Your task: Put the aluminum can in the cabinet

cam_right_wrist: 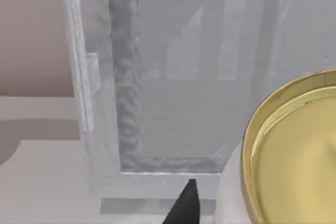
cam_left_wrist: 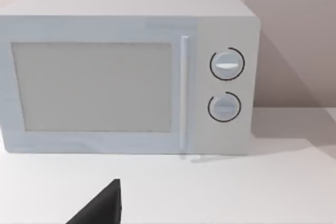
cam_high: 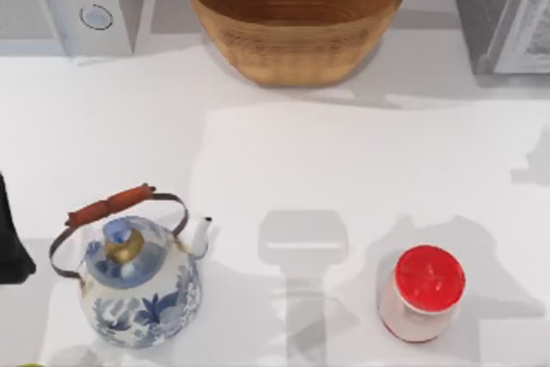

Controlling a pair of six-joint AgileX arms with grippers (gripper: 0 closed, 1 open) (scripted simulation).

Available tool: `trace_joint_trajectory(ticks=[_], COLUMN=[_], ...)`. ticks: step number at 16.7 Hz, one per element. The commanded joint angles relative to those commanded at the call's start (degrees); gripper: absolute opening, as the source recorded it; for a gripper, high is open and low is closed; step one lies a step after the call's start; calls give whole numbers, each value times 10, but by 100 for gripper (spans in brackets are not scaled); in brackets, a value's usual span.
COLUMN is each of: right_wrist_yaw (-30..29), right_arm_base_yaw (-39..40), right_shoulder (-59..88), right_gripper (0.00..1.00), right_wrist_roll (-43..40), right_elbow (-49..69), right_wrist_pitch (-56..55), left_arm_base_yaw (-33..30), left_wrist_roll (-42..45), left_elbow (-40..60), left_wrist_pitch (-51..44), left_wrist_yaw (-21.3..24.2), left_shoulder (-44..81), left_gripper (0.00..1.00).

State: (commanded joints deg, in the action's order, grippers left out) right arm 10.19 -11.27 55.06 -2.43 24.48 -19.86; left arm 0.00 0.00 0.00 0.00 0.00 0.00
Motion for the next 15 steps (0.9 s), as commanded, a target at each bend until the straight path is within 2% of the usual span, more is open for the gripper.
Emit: trace_joint_trajectory(ticks=[9,15], right_wrist_yaw=[-75,-101], right_arm_base_yaw=[83,112], right_shoulder=[-414,-549], right_gripper=[0,0], right_wrist_roll=[18,24], right_elbow=[-180,-244], right_wrist_pitch=[146,198], left_arm_base_yaw=[0,0], left_wrist_roll=[0,0], left_elbow=[0,0], left_wrist_pitch=[0,0], left_wrist_yaw=[0,0], left_shoulder=[0,0], left_gripper=[100,100])
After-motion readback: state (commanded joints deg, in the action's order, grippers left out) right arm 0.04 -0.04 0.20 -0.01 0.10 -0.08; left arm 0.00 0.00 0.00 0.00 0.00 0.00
